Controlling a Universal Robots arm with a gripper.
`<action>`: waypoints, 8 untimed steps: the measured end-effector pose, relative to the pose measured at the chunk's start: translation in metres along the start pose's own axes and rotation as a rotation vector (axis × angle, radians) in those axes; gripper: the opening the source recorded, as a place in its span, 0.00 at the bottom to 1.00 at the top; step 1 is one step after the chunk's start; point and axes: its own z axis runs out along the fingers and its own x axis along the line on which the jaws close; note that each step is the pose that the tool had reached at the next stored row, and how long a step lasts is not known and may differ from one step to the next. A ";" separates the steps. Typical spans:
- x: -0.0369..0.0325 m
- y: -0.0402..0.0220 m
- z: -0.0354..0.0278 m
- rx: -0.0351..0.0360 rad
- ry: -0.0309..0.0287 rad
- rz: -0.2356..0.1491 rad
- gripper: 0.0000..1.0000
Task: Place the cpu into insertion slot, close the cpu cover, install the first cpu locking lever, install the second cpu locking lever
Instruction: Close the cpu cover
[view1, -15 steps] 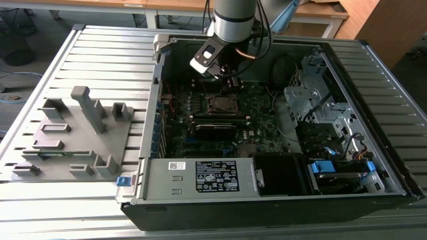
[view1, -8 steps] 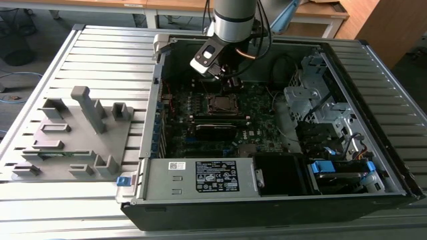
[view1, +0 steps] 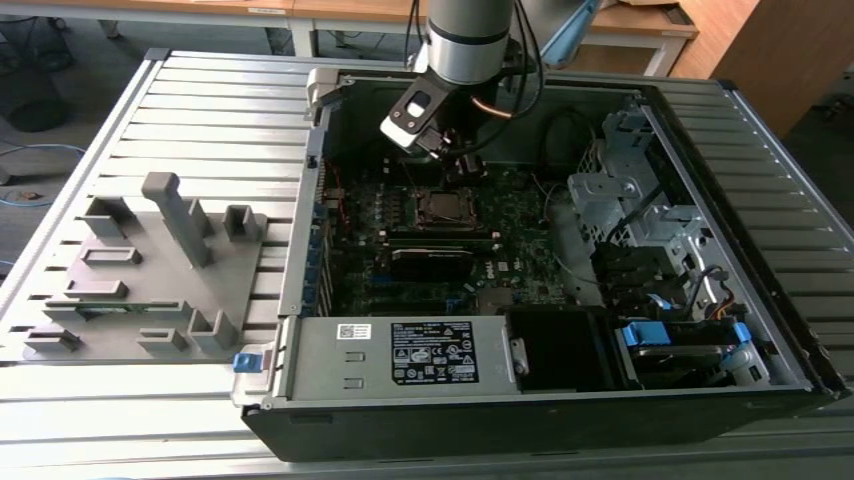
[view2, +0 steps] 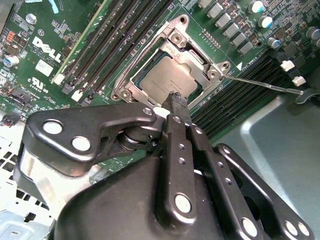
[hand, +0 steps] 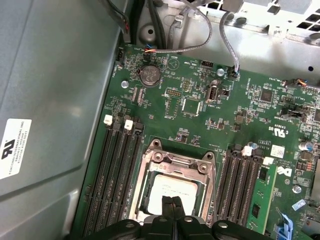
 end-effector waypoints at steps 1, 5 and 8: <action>0.0000 0.0000 0.0000 0.0001 0.0003 -0.005 0.11; 0.0000 0.0000 0.0000 0.0005 0.0014 -0.030 0.11; 0.0000 0.0000 0.0000 0.0006 0.0022 -0.044 0.11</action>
